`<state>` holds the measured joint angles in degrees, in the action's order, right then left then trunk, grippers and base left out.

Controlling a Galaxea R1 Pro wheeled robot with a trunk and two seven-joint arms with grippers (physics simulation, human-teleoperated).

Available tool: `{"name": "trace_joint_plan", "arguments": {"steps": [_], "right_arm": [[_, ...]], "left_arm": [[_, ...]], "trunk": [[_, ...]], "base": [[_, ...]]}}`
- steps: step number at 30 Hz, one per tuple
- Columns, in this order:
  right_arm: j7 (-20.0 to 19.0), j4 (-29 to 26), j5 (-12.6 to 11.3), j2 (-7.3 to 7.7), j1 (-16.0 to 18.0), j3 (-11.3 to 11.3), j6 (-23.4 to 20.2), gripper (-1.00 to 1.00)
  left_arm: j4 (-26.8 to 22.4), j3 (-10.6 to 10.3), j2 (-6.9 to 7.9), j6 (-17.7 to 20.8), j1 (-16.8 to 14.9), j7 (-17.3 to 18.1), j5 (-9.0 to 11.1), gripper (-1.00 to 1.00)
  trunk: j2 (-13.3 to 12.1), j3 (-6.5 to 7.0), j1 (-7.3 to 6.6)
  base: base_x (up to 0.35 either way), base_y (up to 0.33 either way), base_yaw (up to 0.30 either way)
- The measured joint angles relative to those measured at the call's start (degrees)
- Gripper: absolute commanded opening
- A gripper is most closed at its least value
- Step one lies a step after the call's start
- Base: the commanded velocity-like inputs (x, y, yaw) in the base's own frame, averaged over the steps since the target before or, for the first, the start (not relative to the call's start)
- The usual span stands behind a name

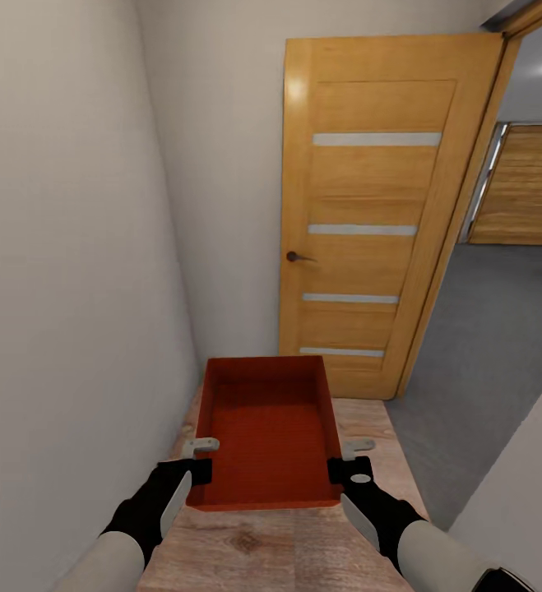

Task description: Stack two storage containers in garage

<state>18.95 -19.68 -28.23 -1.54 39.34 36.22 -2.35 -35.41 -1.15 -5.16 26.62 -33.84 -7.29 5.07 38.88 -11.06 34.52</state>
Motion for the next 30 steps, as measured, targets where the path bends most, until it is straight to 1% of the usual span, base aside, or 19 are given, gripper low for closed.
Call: {"name": "trace_joint_plan", "arguments": {"steps": [5,10,25,30], "right_arm": [[0.0,0.0,0.0,-0.02,0.0,0.0,0.0,-1.00],[0.0,0.0,0.0,-0.03,0.0,-0.1,0.0,-1.00],[0.0,0.0,-0.1,-0.02,0.0,0.0,0.0,-1.00],[0.0,0.0,-0.1,-0.04,0.0,-0.1,0.0,-1.00]], "left_arm": [[0.0,0.1,0.00,0.0,0.0,0.0,-0.1,-1.00],[-0.1,0.2,-0.04,0.2,0.0,0.1,-0.3,-1.00],[-0.2,0.2,-0.06,0.4,0.0,0.0,-0.3,-1.00],[-0.3,0.2,-0.04,0.4,0.0,0.1,-0.4,-1.00]], "trunk": [[0.0,0.00,0.00],[0.0,0.00,0.01],[0.0,0.00,0.03],[0.0,0.00,0.03]], "base": [[0.323,0.000,-0.022],[0.251,0.000,-0.207],[0.015,0.000,-0.279],[0.000,0.000,-0.080]]}}
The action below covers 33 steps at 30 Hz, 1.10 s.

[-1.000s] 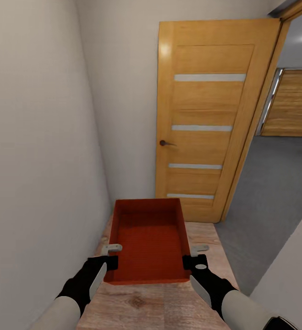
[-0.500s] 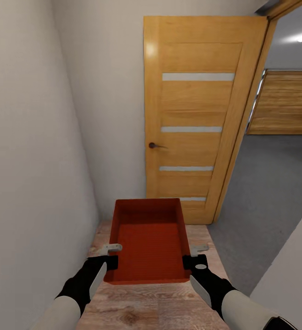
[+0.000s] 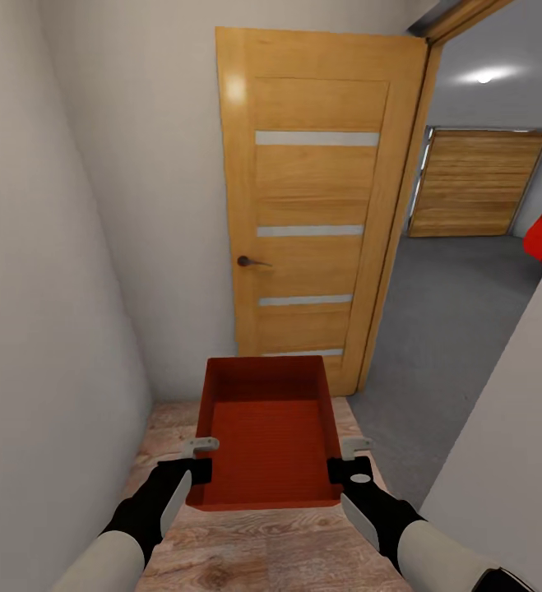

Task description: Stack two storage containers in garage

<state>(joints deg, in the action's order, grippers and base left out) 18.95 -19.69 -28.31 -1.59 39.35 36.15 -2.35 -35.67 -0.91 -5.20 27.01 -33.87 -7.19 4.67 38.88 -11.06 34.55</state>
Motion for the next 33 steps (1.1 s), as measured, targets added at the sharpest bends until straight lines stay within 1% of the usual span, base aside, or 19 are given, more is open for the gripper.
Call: {"name": "trace_joint_plan", "arguments": {"steps": [28,33], "right_arm": [[0.0,0.0,0.0,-0.05,0.0,-0.1,-0.1,-1.00],[0.1,0.0,0.0,-0.07,0.0,0.0,-0.1,-1.00]], "left_arm": [[-0.1,0.0,0.05,0.2,0.0,0.0,0.0,-1.00],[0.0,0.2,0.05,0.0,0.0,0.2,-0.1,-1.00]], "trunk": [[0.0,0.00,0.00],[0.0,0.00,-0.03]], "base": [[0.000,0.000,-0.002],[0.187,0.045,0.000]]}}
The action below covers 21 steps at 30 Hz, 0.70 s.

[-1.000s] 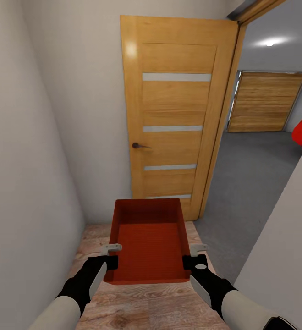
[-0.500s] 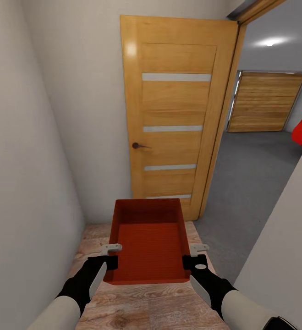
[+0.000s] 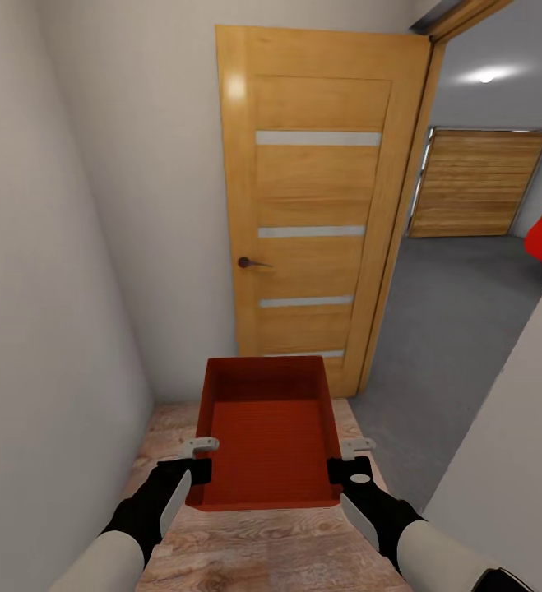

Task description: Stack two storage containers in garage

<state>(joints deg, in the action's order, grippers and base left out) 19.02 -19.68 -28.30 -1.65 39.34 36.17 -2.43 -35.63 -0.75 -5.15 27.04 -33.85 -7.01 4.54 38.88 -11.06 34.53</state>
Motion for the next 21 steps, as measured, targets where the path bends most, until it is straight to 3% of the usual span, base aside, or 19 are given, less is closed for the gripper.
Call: {"name": "trace_joint_plan", "arguments": {"steps": [12,21], "right_arm": [[0.0,0.0,0.0,0.00,0.0,0.1,0.0,-1.00],[0.0,0.0,0.0,0.00,0.0,-0.1,-0.1,-1.00]], "left_arm": [[0.0,0.1,0.00,-0.1,0.0,0.0,0.0,-1.00],[-0.1,0.0,-0.01,0.2,0.0,-0.1,0.0,-1.00]], "trunk": [[0.0,0.00,-0.01],[0.0,0.00,0.02]], "base": [[0.303,0.114,-0.010],[0.101,0.021,-0.242]]}}
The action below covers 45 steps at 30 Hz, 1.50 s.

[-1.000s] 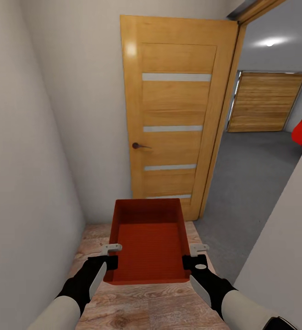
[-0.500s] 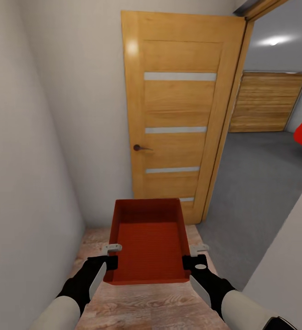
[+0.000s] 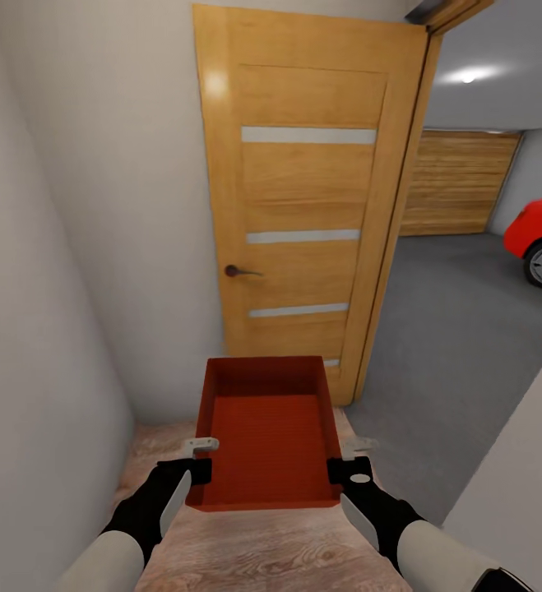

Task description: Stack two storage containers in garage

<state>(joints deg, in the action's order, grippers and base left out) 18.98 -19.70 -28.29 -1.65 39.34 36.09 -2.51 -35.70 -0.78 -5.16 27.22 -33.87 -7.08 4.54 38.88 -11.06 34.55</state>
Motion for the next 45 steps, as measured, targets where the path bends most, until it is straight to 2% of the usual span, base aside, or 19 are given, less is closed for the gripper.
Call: {"name": "trace_joint_plan", "arguments": {"steps": [15,29,45], "right_arm": [[0.0,0.0,0.0,0.00,0.0,0.0,0.0,-1.00],[0.0,0.0,0.0,0.00,0.0,0.0,0.0,-1.00],[0.0,0.0,0.0,0.00,0.0,0.0,0.0,-1.00]], "left_arm": [[-0.2,-0.1,0.00,0.2,0.0,-0.1,0.0,-1.00],[0.0,0.0,0.01,-0.1,0.0,0.0,0.0,-1.00],[0.0,0.0,0.00,0.0,0.0,0.0,0.0,-1.00]], "trunk": [[0.0,0.00,0.00],[0.0,0.00,-0.02],[0.0,0.00,0.00]], "base": [[0.008,0.005,-0.277],[0.222,0.191,-0.032],[0.076,0.016,-0.232]]}}
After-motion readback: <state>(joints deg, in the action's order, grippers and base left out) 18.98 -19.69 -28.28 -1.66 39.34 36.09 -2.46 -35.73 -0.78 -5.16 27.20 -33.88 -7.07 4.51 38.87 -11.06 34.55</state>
